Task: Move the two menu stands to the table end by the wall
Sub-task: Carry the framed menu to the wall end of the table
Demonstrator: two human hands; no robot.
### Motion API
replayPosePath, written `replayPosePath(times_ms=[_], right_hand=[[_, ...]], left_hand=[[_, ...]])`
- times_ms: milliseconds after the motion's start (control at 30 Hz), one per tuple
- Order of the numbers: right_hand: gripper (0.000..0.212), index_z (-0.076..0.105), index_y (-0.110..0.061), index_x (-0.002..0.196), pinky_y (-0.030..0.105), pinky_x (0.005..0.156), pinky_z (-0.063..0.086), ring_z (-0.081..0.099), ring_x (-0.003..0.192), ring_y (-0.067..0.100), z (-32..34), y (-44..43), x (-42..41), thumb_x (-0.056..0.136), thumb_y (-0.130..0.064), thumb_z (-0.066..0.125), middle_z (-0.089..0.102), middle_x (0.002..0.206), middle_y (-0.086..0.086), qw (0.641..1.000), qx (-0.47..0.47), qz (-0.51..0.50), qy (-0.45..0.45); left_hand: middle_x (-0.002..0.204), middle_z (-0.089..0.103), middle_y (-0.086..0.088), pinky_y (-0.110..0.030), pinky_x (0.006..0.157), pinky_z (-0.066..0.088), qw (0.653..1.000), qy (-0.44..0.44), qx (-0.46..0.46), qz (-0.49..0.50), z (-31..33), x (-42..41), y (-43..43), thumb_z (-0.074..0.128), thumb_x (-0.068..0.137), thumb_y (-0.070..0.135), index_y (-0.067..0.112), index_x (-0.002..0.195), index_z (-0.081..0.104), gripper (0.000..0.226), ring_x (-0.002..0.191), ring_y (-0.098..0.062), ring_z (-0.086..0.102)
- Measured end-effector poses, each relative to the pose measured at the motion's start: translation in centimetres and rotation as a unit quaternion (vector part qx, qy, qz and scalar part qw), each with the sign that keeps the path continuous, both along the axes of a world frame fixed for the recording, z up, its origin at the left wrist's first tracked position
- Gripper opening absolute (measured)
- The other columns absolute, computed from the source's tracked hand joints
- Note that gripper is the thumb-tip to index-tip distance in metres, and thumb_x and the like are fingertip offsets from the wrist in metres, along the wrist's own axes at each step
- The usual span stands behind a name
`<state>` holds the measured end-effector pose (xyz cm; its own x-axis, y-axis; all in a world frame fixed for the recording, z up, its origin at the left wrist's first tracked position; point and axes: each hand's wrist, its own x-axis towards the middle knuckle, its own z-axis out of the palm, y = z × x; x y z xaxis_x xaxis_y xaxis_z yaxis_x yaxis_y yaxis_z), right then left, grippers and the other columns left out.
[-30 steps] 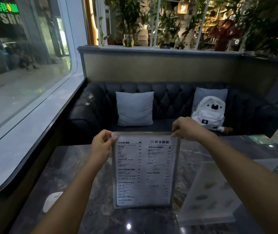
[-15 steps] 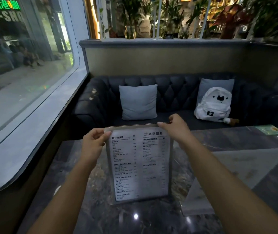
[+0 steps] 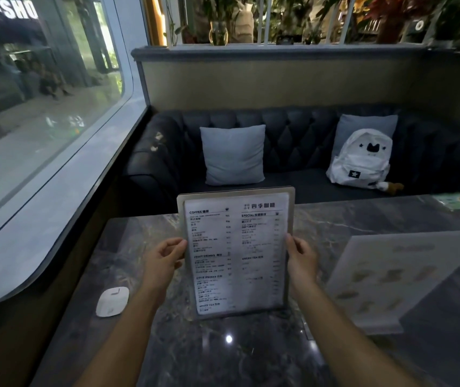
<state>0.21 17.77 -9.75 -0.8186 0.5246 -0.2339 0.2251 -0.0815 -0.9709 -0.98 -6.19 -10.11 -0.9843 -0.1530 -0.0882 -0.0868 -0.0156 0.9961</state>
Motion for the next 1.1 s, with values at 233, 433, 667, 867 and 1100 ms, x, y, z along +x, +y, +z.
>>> replayPosePath(times_ms=[233, 433, 667, 867, 1100], right_hand=[[0.022, 0.064, -0.008, 0.107, 0.04, 0.085, 0.052, 0.062, 0.09, 0.023, -0.9, 0.4, 0.0, 0.089, -0.018, 0.057, 0.066, 0.096, 0.005, 0.999, -0.047, -0.024, 0.014], [0.019, 0.066, -0.006, 0.101, 0.045, 0.085, 0.054, 0.063, 0.088, 0.027, -1.3, 1.0, -0.6, 0.086, -0.015, 0.061, 0.069, 0.094, 0.011, 0.997, -0.077, -0.014, 0.011], [0.009, 0.063, -0.019, 0.083, 0.025, 0.06, 0.048, 0.061, 0.074, 0.015, -0.4, 0.4, -0.1, 0.089, -0.016, 0.056, 0.065, 0.084, 0.003, 0.996, -0.027, 0.081, 0.035], [0.007, 0.065, -0.016, 0.084, 0.02, 0.058, 0.048, 0.06, 0.074, 0.012, 0.3, -2.7, 0.4, 0.086, -0.014, 0.059, 0.064, 0.08, -0.001, 0.984, -0.015, 0.167, 0.058], [0.008, 0.067, -0.009, 0.085, 0.016, 0.051, 0.052, 0.063, 0.063, 0.006, 0.8, -8.2, 1.8, 0.085, -0.014, 0.061, 0.065, 0.075, 0.0, 0.963, -0.051, 0.256, 0.066]], left_hand=[[0.081, 0.066, -0.007, -0.012, 0.06, 0.052, 0.999, 0.032, -0.017, -0.007, -1.5, 0.6, 0.7, 0.058, 0.081, -0.003, -0.002, 0.095, 0.061, 0.014, 0.067, -0.006, 0.066], [0.068, 0.062, -0.004, -0.016, 0.061, 0.055, 0.996, 0.086, -0.031, 0.008, -1.5, 0.9, 1.0, 0.055, 0.081, -0.008, 0.004, 0.089, 0.061, 0.016, 0.062, -0.003, 0.064], [0.075, 0.045, -0.012, -0.037, 0.079, 0.051, 0.996, 0.065, -0.054, 0.01, -1.0, 3.3, -0.8, 0.056, 0.081, -0.005, 0.027, 0.066, 0.055, 0.035, 0.08, -0.025, 0.052], [0.075, 0.05, -0.012, -0.017, 0.065, 0.051, 0.99, 0.063, -0.103, 0.079, -0.5, 7.3, -3.7, 0.058, 0.081, -0.002, 0.015, 0.079, 0.06, 0.017, 0.075, -0.02, 0.053], [0.074, 0.05, -0.016, -0.033, 0.075, 0.053, 0.975, 0.052, -0.098, 0.193, 0.3, 14.3, -7.2, 0.059, 0.08, -0.002, -0.003, 0.093, 0.055, 0.013, 0.074, -0.019, 0.056]])
